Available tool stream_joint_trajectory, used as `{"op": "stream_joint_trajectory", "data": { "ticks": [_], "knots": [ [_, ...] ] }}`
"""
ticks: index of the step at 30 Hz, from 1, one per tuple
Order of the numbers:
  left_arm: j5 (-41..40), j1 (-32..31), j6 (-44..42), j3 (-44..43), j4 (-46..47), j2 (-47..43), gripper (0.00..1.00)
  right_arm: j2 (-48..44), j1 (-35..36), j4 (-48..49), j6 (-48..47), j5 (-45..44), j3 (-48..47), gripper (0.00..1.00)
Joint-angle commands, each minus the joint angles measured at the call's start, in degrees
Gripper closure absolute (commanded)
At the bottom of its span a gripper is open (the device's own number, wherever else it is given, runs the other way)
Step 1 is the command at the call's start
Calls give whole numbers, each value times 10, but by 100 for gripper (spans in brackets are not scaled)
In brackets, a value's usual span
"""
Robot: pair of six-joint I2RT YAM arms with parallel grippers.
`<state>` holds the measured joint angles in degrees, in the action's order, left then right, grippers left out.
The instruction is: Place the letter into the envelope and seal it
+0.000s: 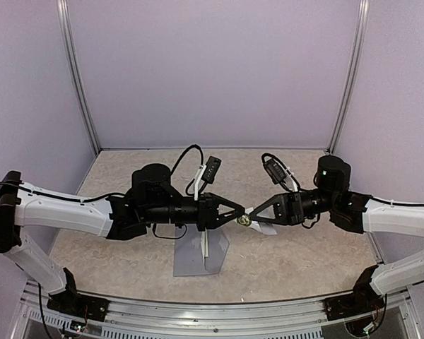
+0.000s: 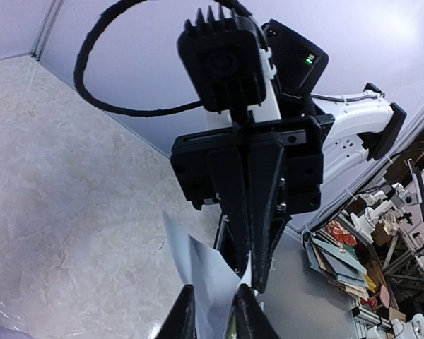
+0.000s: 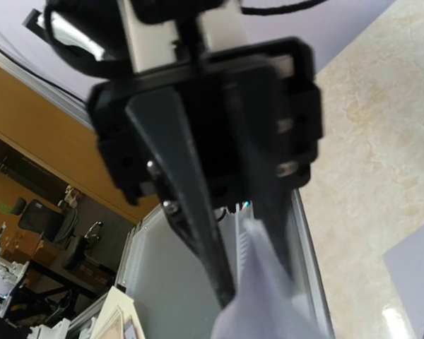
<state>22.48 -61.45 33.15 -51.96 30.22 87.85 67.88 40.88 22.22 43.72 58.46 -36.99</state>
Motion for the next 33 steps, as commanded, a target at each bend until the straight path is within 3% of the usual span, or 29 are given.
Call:
{"op": "stream_joint_trajectory", "data": {
  "ticks": [1,6,14,15,22,29,33],
  "knots": [
    [-28,2,3,9,16,-10,72,-20,9,-16,-12,-24,-7,100],
    [-11,2,38,36,60,-10,61,-15,7,-32,-16,-56,-13,100],
    [3,-1,62,57,92,-6,55,-8,7,-36,-14,-69,-17,100],
    [2,-1,62,59,94,-7,58,-8,7,-36,-14,-68,-16,100],
    [10,-1,65,58,107,-1,99,-14,8,-11,2,-46,-7,100],
    [-3,-1,63,60,121,-1,100,-28,10,81,45,11,21,100],
    [-6,-1,62,58,126,-1,100,-34,11,87,48,16,27,100]
  ]
}}
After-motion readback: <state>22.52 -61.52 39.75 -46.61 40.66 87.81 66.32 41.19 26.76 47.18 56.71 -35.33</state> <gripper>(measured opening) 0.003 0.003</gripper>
